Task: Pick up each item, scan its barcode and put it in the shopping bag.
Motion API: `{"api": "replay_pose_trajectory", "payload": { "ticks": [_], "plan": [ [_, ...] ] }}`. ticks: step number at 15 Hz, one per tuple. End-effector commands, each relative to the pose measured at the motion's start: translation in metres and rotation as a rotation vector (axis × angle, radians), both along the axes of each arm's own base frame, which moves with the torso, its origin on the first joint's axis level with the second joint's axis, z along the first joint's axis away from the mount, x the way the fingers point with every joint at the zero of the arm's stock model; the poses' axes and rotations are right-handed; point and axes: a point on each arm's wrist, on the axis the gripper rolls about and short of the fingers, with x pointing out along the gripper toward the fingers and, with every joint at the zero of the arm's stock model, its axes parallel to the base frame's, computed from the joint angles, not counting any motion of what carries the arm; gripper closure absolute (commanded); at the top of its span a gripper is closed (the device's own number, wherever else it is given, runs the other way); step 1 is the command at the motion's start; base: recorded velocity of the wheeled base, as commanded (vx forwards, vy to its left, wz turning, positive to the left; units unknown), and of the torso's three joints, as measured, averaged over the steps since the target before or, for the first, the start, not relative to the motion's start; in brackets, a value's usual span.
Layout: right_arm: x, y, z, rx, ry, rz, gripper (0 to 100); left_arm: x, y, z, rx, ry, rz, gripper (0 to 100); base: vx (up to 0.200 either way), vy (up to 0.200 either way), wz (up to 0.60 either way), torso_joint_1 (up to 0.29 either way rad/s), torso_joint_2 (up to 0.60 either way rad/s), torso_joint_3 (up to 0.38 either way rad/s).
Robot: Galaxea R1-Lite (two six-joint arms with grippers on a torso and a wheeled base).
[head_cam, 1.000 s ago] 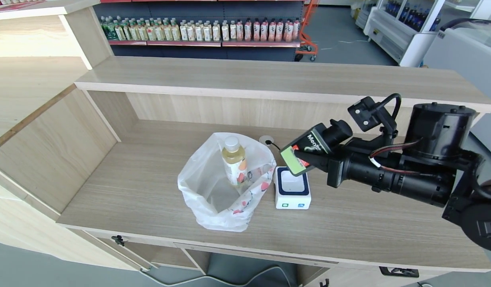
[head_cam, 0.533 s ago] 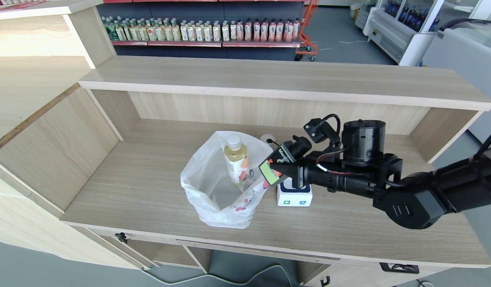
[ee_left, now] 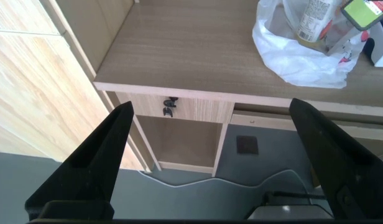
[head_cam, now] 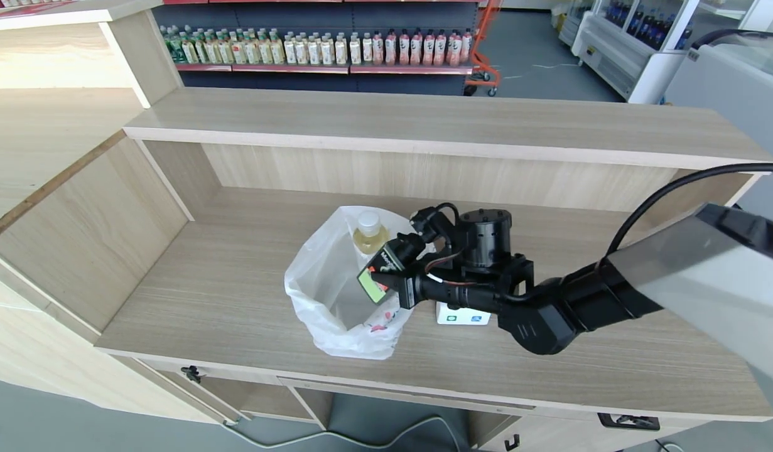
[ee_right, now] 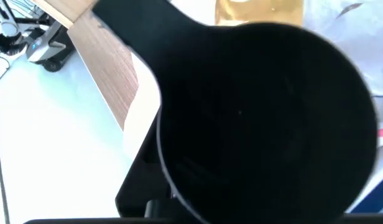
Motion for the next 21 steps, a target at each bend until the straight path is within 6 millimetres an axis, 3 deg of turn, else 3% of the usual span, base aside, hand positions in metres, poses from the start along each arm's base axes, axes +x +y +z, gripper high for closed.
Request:
{"api": "replay_pose_trajectory", "payload": {
  "ticks": [1,9,19,20,21],
  "plan": [
    [0.007,0.019,-0.027,-0.044,-0.003,0.03,100,0.0,0.0,0.0,0.002,-0.002,0.0,0,0.0,0.0,0.0,0.0,0.0,0.0],
    [0.036,0.041,-0.05,-0.122,-0.163,0.05,100,0.0,0.0,0.0,0.008,-0.001,0.0,0,0.0,0.0,0.0,0.0,0.0,0.0],
    [0.044,0.035,-0.067,-0.226,-0.24,0.034,100,0.0,0.0,0.0,0.008,0.001,0.0,0,0.0,0.0,0.0,0.0,0.0,0.0],
    [0.044,0.035,-0.067,-0.228,-0.243,0.034,0,0.0,0.0,0.0,0.009,-0.001,0.0,0,0.0,0.0,0.0,0.0,0.0,0.0],
    [0.045,0.035,-0.066,-0.227,-0.246,0.034,0,0.0,0.0,0.0,0.009,0.001,0.0,0,0.0,0.0,0.0,0.0,0.0,0.0]
  ]
}}
